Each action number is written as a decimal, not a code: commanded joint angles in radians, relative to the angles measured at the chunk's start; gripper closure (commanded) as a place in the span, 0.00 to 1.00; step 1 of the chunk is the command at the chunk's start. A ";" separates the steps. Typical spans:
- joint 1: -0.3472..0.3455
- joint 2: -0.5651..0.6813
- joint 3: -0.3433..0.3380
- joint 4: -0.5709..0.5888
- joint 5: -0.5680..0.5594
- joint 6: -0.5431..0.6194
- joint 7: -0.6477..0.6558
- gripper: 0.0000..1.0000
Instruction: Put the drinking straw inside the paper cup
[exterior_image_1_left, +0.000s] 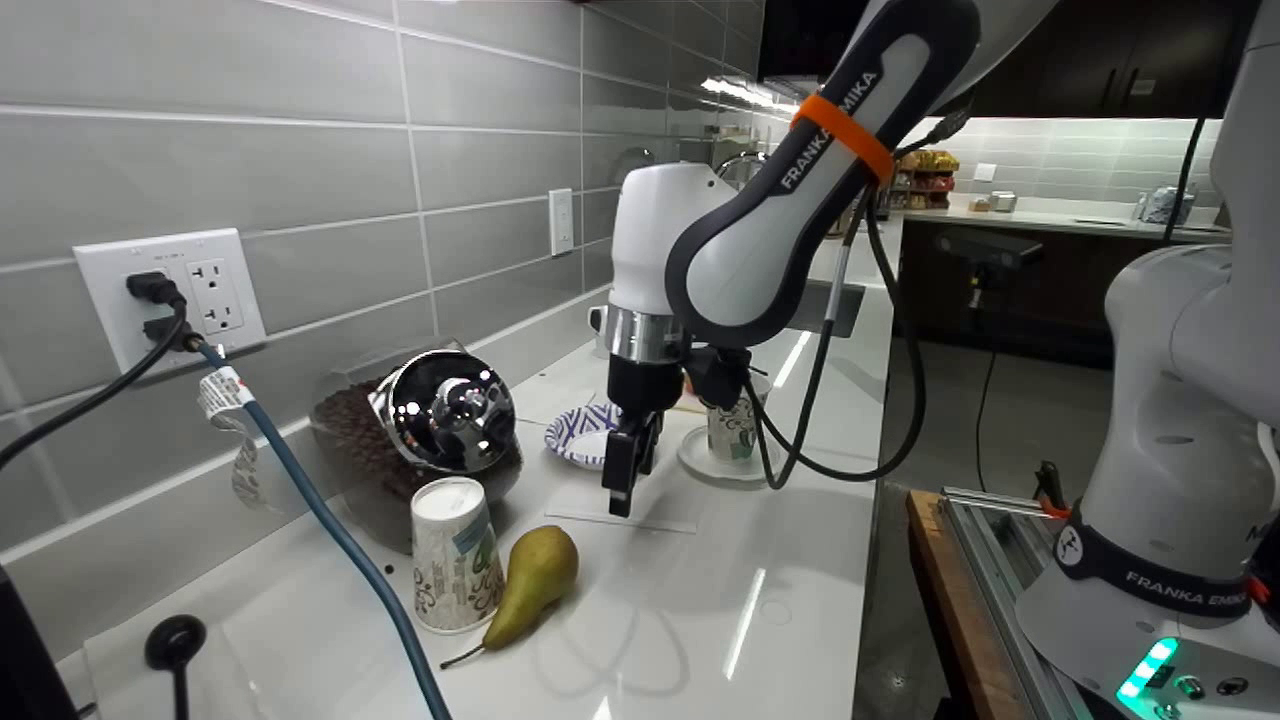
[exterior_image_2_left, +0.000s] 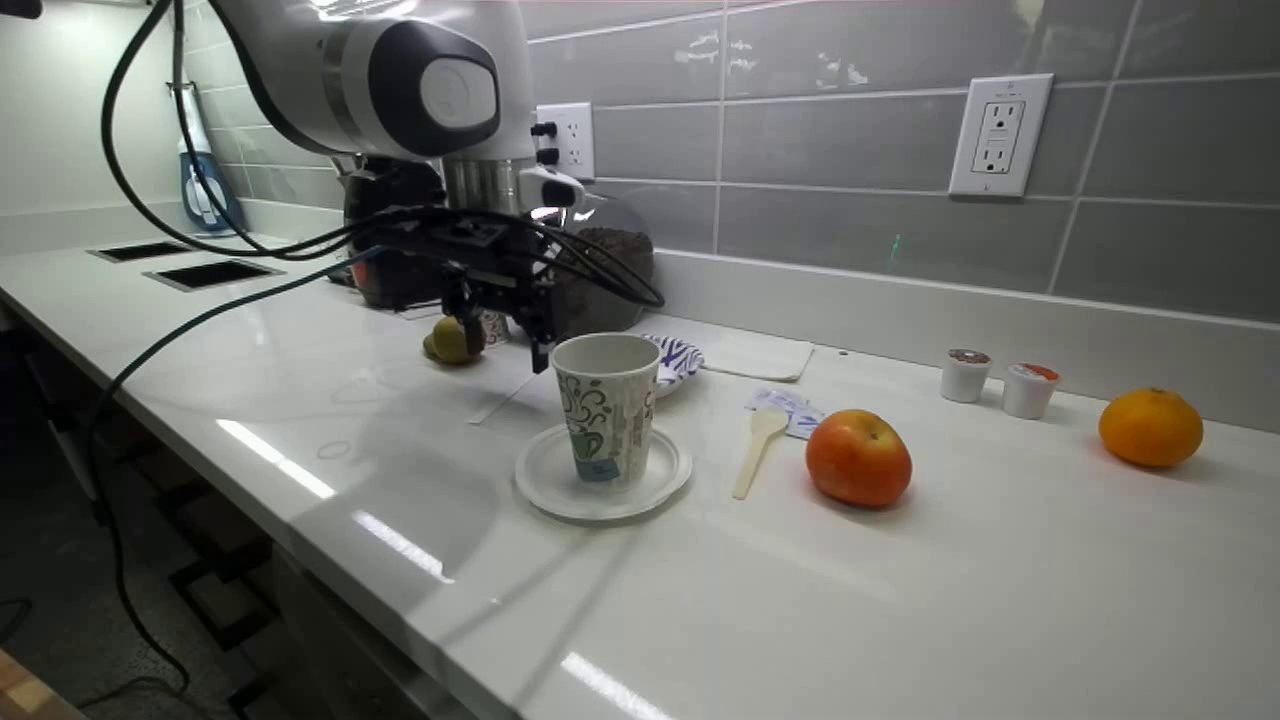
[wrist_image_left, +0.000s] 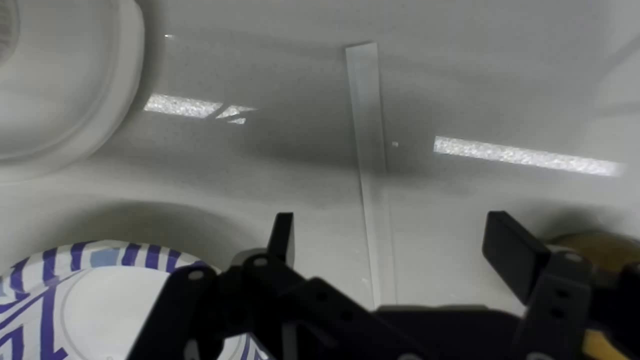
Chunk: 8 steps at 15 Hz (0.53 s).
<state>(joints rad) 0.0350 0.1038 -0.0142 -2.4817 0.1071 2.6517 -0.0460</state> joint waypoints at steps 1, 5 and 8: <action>-0.005 0.073 0.020 0.052 -0.012 0.028 0.018 0.20; -0.006 0.113 0.029 0.078 -0.015 0.047 0.009 0.25; -0.004 0.134 0.032 0.091 -0.024 0.058 0.009 0.32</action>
<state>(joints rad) 0.0352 0.2025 0.0057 -2.4186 0.1030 2.6875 -0.0465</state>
